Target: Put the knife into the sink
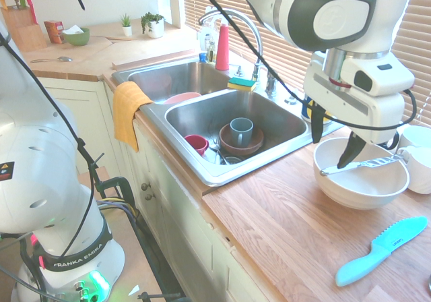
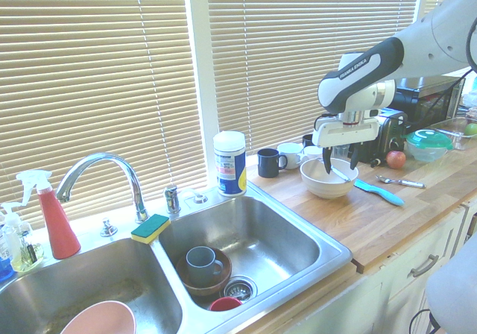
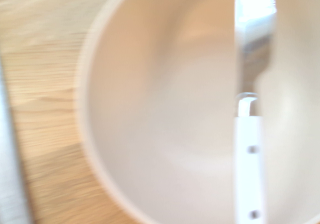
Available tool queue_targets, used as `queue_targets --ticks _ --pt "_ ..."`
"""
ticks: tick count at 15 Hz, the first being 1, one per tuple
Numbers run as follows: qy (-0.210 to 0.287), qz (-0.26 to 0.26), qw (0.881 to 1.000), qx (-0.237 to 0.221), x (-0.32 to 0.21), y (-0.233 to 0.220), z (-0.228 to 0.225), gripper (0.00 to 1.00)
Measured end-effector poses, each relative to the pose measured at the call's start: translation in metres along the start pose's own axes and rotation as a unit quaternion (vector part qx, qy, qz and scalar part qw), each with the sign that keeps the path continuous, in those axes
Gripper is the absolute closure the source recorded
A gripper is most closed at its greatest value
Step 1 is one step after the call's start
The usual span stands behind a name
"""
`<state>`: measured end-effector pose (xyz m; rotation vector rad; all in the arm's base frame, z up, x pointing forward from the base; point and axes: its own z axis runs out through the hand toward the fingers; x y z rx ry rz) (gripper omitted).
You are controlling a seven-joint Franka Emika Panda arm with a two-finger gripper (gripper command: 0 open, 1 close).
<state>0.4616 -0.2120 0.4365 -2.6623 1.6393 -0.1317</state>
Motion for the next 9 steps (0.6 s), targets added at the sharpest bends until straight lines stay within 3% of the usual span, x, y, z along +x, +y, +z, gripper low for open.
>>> queue_targets --ticks 3,4,9 --pt "-0.001 -0.002 1.000 0.001 0.015 0.005 0.024 0.00" --pt "-0.002 -0.008 1.000 0.004 0.019 0.004 0.035 1.00" --pt "0.001 -0.014 1.000 0.020 0.027 -0.003 0.055 1.00"
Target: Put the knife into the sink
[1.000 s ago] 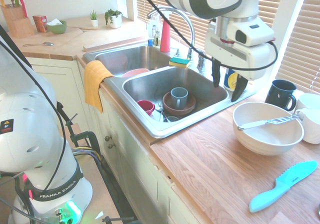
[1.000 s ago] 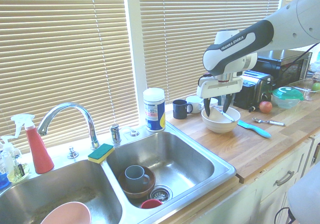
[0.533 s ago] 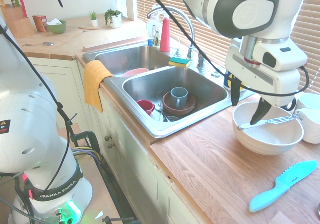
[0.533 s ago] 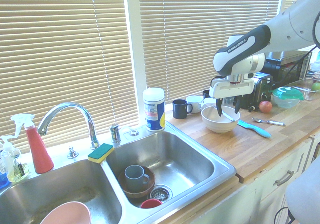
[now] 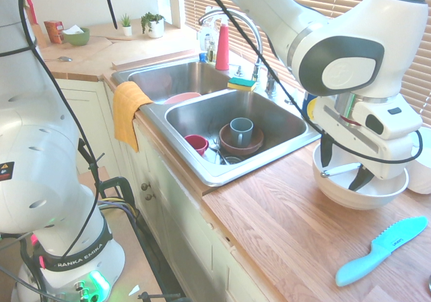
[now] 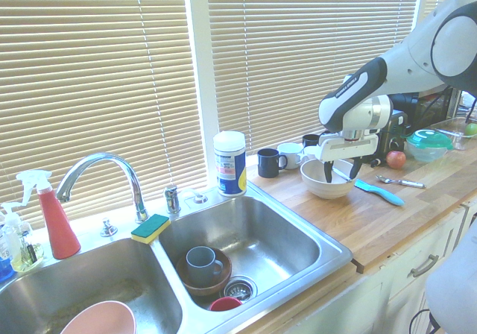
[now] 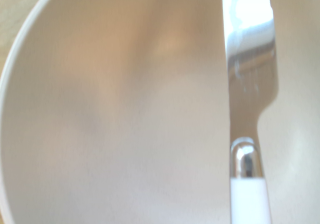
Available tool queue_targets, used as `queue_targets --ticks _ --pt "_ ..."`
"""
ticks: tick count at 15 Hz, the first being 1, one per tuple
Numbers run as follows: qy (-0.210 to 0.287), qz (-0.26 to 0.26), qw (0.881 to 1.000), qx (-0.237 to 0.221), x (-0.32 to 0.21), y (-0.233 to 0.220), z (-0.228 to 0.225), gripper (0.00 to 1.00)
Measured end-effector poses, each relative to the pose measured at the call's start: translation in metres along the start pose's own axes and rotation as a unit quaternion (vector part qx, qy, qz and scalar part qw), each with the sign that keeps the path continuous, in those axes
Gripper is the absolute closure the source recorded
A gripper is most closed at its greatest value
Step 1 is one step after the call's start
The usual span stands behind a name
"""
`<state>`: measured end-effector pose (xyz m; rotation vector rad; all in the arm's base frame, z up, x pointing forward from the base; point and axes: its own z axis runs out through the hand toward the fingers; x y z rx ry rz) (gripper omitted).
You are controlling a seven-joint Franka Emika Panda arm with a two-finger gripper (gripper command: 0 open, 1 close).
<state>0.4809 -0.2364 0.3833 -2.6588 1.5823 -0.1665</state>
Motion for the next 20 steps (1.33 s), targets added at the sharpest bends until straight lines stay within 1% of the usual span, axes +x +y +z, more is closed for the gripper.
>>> queue_targets --ticks 6,20 --pt "0.010 -0.002 1.000 0.010 0.007 -0.009 -0.014 1.00" --pt "0.005 -0.005 1.000 0.008 0.005 -0.013 -0.015 1.00"
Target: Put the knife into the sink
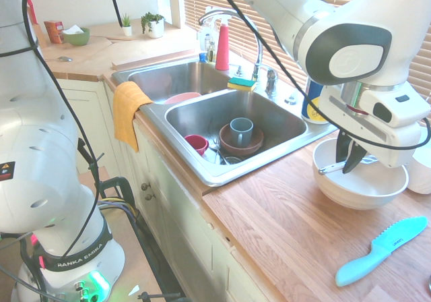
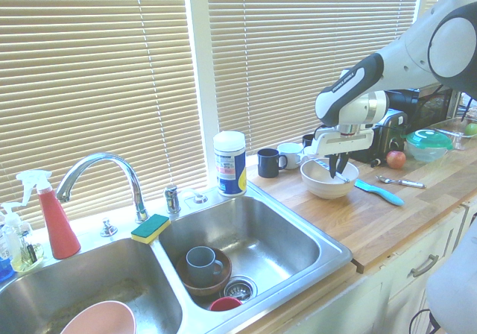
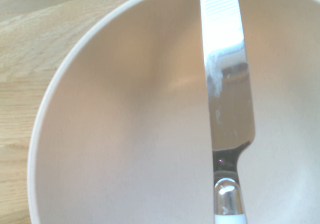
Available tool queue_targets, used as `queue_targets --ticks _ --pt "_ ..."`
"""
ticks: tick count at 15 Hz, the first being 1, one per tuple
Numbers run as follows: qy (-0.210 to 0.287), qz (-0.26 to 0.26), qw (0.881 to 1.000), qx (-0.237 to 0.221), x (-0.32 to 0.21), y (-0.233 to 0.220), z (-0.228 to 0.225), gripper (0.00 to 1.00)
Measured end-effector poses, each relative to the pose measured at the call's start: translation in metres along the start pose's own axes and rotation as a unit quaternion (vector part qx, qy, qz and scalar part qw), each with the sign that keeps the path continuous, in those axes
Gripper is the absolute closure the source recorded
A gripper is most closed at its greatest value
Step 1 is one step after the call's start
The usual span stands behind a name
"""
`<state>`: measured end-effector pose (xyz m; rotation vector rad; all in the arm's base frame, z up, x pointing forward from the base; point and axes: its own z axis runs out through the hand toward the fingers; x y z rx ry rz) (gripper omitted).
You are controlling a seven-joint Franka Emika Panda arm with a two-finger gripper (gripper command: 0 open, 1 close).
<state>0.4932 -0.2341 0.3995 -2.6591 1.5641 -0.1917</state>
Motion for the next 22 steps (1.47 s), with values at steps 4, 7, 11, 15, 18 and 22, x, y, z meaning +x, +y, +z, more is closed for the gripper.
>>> queue_targets --ticks 4,7,11,15,18,22 --pt "0.011 -0.016 1.000 0.018 -0.007 -0.017 -0.042 1.00" --pt "0.024 -0.050 0.998 0.038 -0.051 -0.055 -0.093 1.00" --pt "0.023 -0.093 0.995 0.033 -0.148 -0.125 -0.097 1.00" --pt "0.016 -0.108 0.994 0.019 -0.241 -0.164 -0.060 1.00" --pt "0.021 -0.100 0.995 0.014 -0.284 -0.177 -0.018 1.00" --pt "0.028 -0.097 0.995 0.008 -0.319 -0.184 0.042 1.00"
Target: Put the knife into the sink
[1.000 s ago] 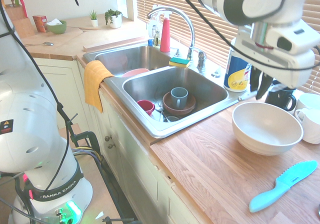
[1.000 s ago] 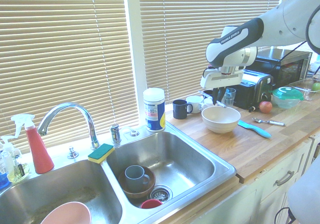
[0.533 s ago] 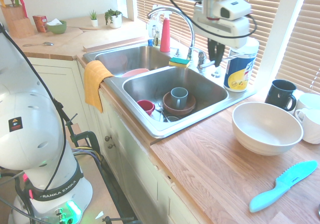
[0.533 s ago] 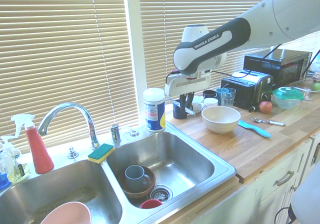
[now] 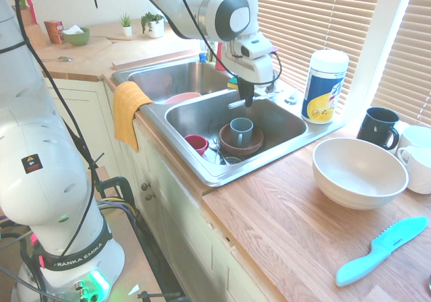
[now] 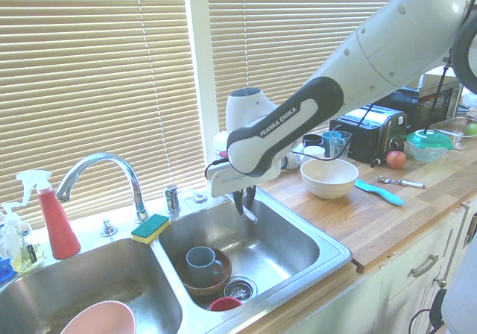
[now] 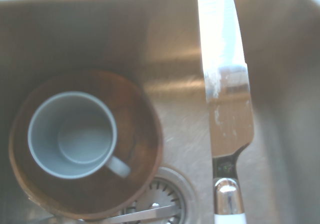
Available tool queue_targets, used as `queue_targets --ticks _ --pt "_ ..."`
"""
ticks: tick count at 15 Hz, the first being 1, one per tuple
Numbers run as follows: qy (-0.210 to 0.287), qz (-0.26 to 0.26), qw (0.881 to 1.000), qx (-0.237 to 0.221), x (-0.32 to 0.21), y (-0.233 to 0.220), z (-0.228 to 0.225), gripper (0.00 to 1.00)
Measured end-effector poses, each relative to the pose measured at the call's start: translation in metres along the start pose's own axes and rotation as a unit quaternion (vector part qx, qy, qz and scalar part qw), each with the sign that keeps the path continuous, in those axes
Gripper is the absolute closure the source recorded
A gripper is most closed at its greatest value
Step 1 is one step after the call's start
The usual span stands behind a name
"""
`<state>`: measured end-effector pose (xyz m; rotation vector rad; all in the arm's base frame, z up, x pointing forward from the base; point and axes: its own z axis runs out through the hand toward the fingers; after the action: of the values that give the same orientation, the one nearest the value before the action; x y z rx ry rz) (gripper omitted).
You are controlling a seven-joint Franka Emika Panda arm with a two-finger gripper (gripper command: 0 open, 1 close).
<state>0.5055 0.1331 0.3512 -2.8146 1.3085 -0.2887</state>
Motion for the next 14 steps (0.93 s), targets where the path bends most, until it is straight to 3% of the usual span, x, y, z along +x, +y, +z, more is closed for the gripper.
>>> queue_targets --ticks 3,9,14 --pt "-0.006 0.000 1.000 -0.003 -0.012 -0.004 0.043 1.00" --pt "-0.026 0.018 0.999 -0.018 0.016 0.024 0.143 1.00" --pt "-0.042 0.024 0.999 -0.019 0.004 0.013 0.156 1.00"
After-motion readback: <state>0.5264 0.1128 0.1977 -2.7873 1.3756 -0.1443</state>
